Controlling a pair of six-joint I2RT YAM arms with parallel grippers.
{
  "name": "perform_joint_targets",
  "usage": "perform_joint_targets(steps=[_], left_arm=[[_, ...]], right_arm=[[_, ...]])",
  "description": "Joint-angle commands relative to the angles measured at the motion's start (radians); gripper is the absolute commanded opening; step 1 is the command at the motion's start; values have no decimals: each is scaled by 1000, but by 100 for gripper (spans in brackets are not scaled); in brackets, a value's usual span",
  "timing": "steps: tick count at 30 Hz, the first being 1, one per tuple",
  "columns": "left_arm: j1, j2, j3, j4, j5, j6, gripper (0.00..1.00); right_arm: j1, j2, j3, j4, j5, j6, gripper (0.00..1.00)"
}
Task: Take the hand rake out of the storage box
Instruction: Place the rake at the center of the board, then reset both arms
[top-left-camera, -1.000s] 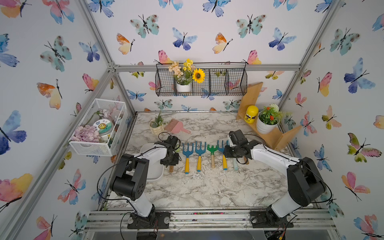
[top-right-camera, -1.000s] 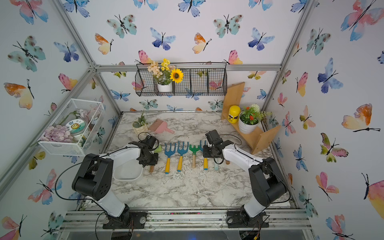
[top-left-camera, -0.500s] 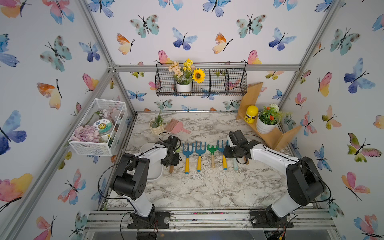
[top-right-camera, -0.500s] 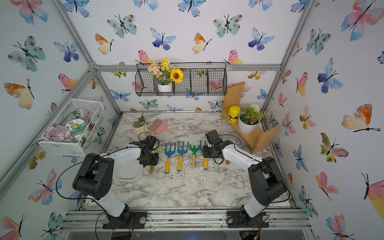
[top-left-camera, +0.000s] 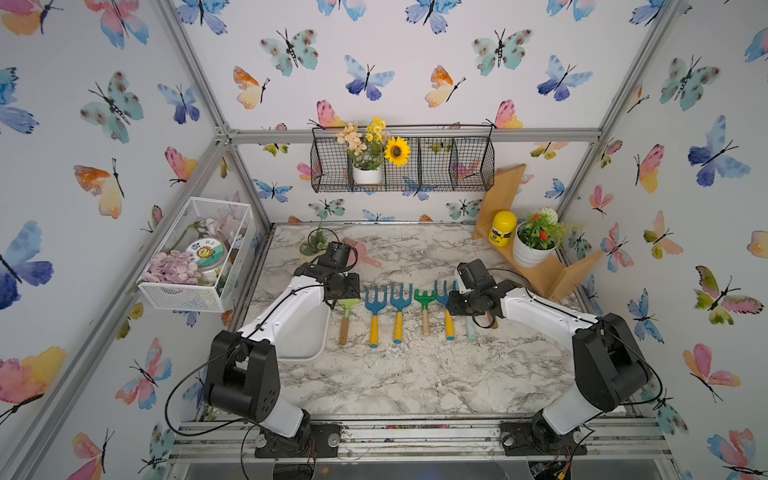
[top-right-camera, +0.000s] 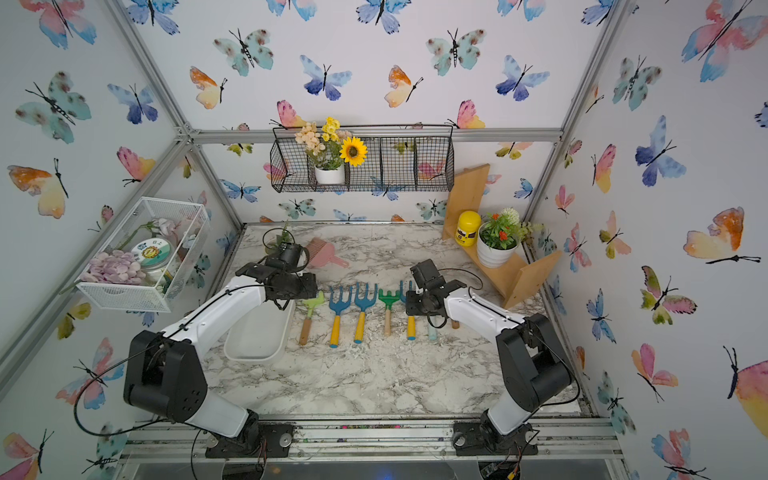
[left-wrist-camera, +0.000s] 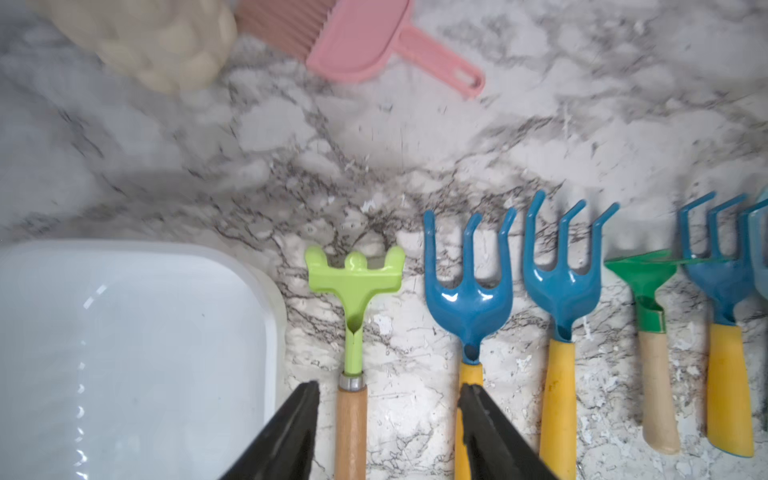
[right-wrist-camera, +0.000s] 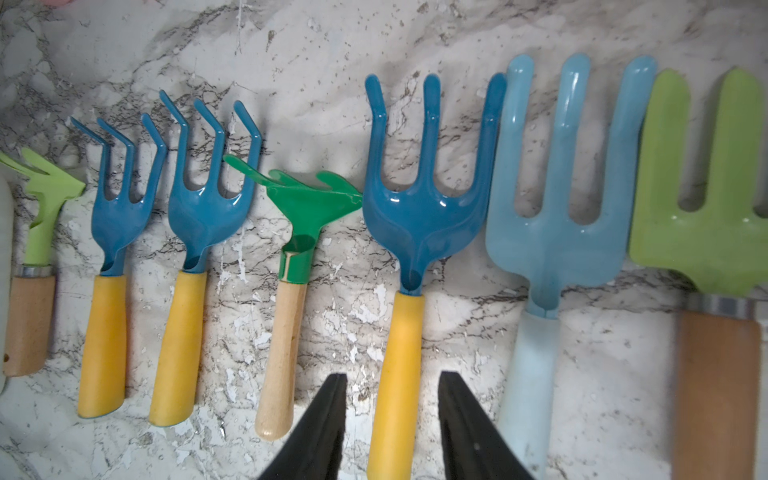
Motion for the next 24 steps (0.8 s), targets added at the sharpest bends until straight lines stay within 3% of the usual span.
perform_joint_targets(steps=[1,2,3,7,8,9,14,17,19,24], left_arm=[[43,-94,-51,116,-68,-7,68],[55,-129,-102,188,-80,-9,74],[70,-166,-163,277,-93,-16,99],[101,-237,-339,509,-216,8,99],[103,-243,-364,540,-255,21,99],[106,-255,-400,585,-293,41,99],[165,-333,-570,815,-339,106,99],[208,-369,-670,934,-354,140,99],[253,-380,-723,993,-290,146,99],[300,-378,-837,1184,-149,190,99]], right_arm=[[7,5,62,-12,59,-47,47],[7,2,70,-1,82,-62,50],[6,2,78,14,100,-81,53],[-2,37,135,20,140,-166,68],[-6,45,146,15,146,-178,79],[-14,51,149,25,155,-194,98],[-117,14,82,164,138,-262,98],[-195,-69,-43,329,170,-323,98],[-254,-146,-180,496,216,-361,98],[-394,-259,-490,929,191,-425,98]])
